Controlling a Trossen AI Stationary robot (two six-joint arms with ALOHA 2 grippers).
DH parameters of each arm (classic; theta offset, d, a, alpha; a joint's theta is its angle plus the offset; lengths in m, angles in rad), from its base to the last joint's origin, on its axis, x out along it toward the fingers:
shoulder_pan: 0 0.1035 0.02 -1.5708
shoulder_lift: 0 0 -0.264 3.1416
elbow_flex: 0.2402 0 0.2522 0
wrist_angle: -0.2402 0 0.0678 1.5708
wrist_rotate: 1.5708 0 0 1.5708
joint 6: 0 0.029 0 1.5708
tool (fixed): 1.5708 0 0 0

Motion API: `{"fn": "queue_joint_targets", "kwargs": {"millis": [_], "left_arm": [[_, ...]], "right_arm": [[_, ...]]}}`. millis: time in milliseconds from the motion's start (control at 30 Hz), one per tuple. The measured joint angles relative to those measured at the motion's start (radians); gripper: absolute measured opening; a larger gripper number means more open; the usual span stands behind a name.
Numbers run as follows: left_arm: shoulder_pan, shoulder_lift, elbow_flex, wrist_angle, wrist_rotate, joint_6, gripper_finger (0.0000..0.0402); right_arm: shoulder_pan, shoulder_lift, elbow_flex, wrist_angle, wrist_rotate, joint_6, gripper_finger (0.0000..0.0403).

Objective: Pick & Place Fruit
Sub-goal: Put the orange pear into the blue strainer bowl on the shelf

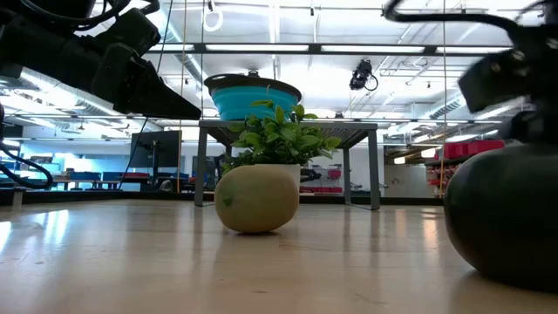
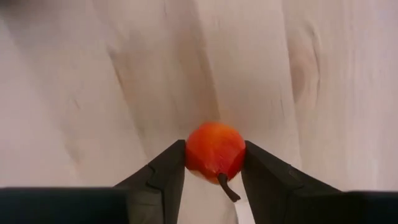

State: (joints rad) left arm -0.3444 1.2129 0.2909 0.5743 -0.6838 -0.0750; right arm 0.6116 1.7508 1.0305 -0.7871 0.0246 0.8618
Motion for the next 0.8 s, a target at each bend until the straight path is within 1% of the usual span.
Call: {"fn": "queue_joint_targets", "kwargs": {"millis": [133, 233, 300, 367, 533, 600, 667, 800], "left_arm": [[0.0, 0.0, 0.0, 0.0, 0.0, 0.0, 0.0233], [0.0, 0.0, 0.0, 0.0, 0.0, 0.0, 0.0233], [0.0, 0.0, 0.0, 0.0, 0.0, 0.0, 0.0233], [0.0, 0.0, 0.0, 0.0, 0.0, 0.0, 0.0233], [0.0, 0.0, 0.0, 0.0, 0.0, 0.0, 0.0233], [0.0, 0.0, 0.0, 0.0, 0.0, 0.0, 0.0233], [0.0, 0.0, 0.0, 0.0, 0.0, 0.0, 0.0233], [0.0, 0.0, 0.0, 0.0, 0.001, 0.001, 0.0233]], "right_arm": [[-0.031, 0.0, 0.064, -0.022, 0.006, -0.053, 0.0147], [-0.057, 0.0, 0.128, -0.055, 0.072, -0.124, 0.0147], [-0.078, 0.0, 0.175, -0.067, 0.163, -0.183, 0.0147], [-0.098, 0.0, 0.217, -0.068, 0.275, -0.244, 0.0147], [-0.152, 0.0, 0.305, -0.034, 0.624, -0.413, 0.0147], [-0.184, 0.0, 0.325, 0.018, 0.718, -0.505, 0.0147], [-0.227, 0.0, 0.337, 0.095, 0.756, -0.618, 0.0147], [-0.34, 0.0, 0.339, 0.329, 0.732, -0.821, 0.0147]]}}
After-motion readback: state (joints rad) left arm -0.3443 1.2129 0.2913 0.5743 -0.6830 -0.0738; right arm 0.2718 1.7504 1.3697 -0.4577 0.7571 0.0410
